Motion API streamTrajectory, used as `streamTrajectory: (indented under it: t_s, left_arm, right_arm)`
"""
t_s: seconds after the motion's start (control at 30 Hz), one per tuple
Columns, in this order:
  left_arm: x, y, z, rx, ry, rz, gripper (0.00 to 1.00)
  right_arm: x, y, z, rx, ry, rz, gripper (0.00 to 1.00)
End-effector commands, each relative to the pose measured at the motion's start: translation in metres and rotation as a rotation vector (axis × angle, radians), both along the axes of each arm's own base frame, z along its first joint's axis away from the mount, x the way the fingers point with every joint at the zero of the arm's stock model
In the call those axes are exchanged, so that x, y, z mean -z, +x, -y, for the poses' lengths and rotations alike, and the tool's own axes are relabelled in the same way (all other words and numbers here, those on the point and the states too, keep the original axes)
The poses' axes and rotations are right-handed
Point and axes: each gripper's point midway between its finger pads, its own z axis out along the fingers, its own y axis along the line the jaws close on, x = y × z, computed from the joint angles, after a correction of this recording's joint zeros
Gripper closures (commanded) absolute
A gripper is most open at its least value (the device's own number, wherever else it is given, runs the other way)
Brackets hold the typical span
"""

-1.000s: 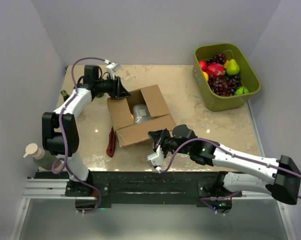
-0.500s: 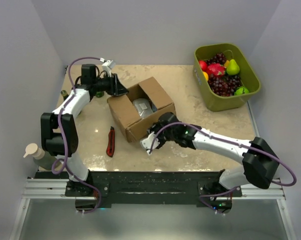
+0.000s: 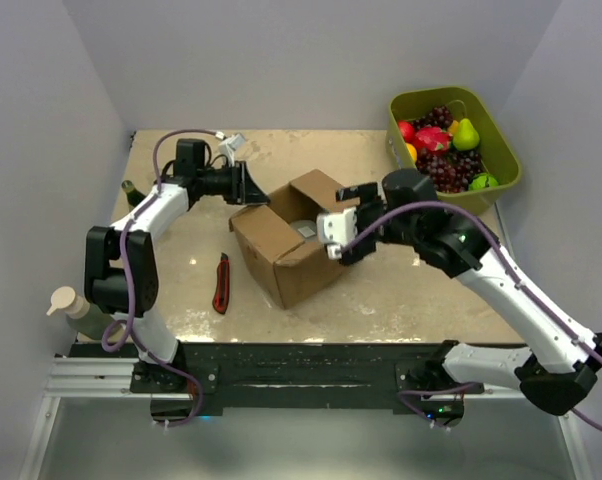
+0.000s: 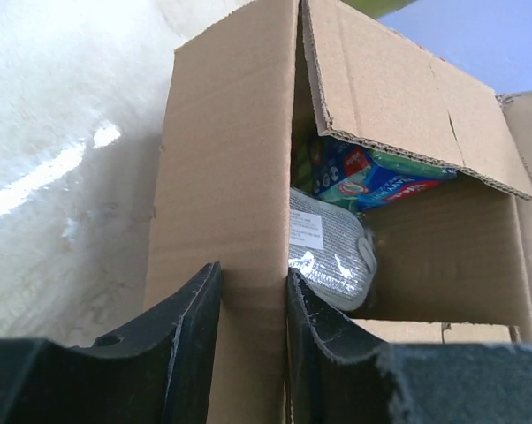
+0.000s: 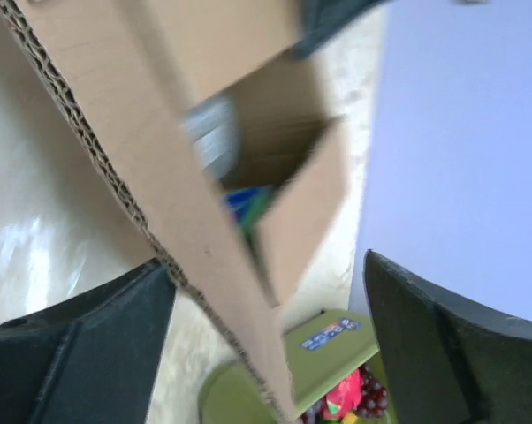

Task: Unpack the express box
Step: Open the express box at the center of the board.

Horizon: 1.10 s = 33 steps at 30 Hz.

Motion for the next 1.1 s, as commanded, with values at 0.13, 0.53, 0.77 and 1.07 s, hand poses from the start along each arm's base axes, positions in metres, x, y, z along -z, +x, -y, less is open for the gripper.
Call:
streamTrajectory:
  t_s: [0.13, 0.53, 0.77, 1.07]
  left_arm:
    - [-0.047, -0.021, 0.006, 0.012, -0.101, -0.010, 1.00]
    - [-0.113, 0.003, -0.001, -0.149, -0.143, 0.199, 1.00]
    - [-0.114, 0.014, -0.015, -0.298, -0.122, 0.228, 1.00]
    - [-0.102, 0.011, -0.029, -0.427, -0.130, 0.253, 1.00]
  right_arm:
    - [-0.063, 0.088, -0.096, 0.257, 0.545, -0.276, 0.41]
    - [-0.132, 0.077, -0.094, 0.211, 0.707, -0.220, 0.48]
    - [-0.026, 0.067, -0.141, 0.258, 0.506, -0.497, 0.92]
    - [0.062, 0.048, -0.077, 0.467, 0.333, -0.528, 1.00]
